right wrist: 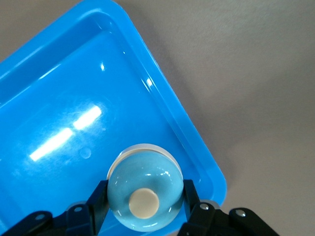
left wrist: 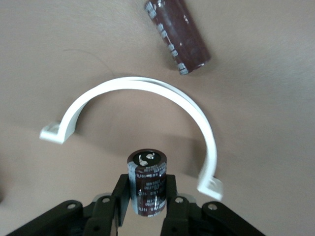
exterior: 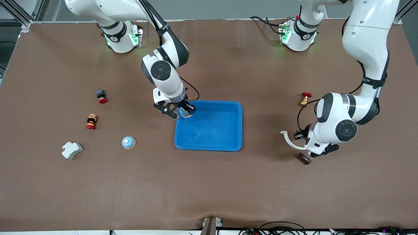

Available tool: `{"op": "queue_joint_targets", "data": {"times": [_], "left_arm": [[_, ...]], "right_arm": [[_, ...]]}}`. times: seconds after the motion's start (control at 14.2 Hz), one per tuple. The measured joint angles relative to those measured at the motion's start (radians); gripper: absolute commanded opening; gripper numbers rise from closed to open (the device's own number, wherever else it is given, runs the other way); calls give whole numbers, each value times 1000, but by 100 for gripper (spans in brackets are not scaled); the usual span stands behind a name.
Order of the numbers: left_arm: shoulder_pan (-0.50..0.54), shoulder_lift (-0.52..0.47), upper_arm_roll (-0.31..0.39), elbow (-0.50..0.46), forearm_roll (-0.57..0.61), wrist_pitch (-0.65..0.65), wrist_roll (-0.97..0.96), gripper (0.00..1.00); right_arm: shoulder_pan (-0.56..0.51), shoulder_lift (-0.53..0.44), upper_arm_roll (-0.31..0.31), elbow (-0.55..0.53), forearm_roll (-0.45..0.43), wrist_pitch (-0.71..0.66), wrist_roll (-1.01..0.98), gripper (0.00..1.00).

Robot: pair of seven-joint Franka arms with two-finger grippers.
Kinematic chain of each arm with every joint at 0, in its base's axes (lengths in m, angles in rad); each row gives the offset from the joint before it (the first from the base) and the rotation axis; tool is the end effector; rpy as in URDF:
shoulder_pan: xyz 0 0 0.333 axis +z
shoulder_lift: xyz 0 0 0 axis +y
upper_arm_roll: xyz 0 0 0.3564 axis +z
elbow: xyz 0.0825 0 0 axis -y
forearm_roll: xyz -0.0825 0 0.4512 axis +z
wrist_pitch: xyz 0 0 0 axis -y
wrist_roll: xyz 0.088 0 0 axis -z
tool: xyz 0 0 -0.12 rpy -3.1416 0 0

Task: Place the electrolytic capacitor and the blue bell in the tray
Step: 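Release the bell in the tray while the left gripper carries the capacitor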

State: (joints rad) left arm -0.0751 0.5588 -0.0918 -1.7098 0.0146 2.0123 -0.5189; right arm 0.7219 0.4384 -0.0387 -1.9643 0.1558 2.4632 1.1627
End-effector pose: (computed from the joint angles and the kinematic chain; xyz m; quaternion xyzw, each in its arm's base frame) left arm 0.7036 -0.1126 0.2278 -0.9765 -0.1735 0.1256 0.0248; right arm 0.5309 0.4345 0.2285 -0.9549 0.2921 0.0154 0.0501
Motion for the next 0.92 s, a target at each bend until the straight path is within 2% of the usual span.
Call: {"op": "queue_joint_targets", "data": {"times": [0.21,0.35,0.56,0.92], "left_arm": [[-30,-21,-25,117,-3,-154,-140,0],[-41,-26,-74,159,-9,-186,-291,0],[-65,-26,-142,179,-10,-188,-515,0],[-205,2,-152,181,-11,-183,-742,0]], "right_arm": [[13,64,-1,46,0,3,12,0],[15,89,-2,67,0,3,13,0],[19,124,-6,90,-8,12,29,0],[30,182,-9,125,-41,38,78,0]]}}
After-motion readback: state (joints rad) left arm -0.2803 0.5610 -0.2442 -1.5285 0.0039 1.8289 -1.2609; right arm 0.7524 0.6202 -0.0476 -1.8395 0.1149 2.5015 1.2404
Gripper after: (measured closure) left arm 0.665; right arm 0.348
